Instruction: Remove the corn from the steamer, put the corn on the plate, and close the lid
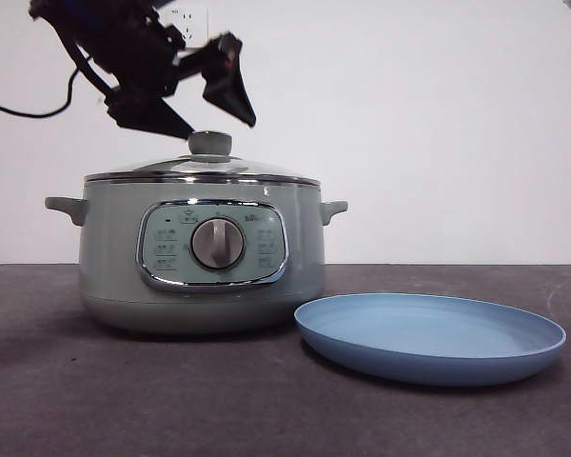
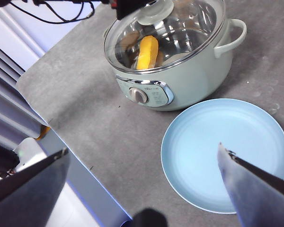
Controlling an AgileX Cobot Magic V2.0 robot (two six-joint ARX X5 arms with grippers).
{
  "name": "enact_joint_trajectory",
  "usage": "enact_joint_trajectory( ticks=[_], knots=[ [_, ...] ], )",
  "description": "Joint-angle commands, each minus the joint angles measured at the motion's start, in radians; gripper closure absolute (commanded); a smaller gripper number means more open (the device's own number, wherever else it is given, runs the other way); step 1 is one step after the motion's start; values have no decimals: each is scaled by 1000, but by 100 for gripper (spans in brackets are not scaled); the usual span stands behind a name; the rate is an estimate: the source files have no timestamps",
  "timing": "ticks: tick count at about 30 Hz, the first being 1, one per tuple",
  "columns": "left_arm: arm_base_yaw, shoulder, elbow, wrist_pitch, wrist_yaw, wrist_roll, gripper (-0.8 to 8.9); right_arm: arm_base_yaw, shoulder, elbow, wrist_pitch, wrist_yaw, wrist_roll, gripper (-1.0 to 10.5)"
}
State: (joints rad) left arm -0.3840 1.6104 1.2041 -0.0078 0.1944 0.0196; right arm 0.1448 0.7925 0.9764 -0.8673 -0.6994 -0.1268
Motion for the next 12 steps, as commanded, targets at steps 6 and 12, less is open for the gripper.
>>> enact_joint_trajectory(
  ticks=[6,12],
  knots=[
    [-21,28,-4,-9,-55,19,316,2,0,1,2,0,6,348],
    [-30,29,-4,-50,-63,19,316,2,0,1,3,0,6,347]
  ],
)
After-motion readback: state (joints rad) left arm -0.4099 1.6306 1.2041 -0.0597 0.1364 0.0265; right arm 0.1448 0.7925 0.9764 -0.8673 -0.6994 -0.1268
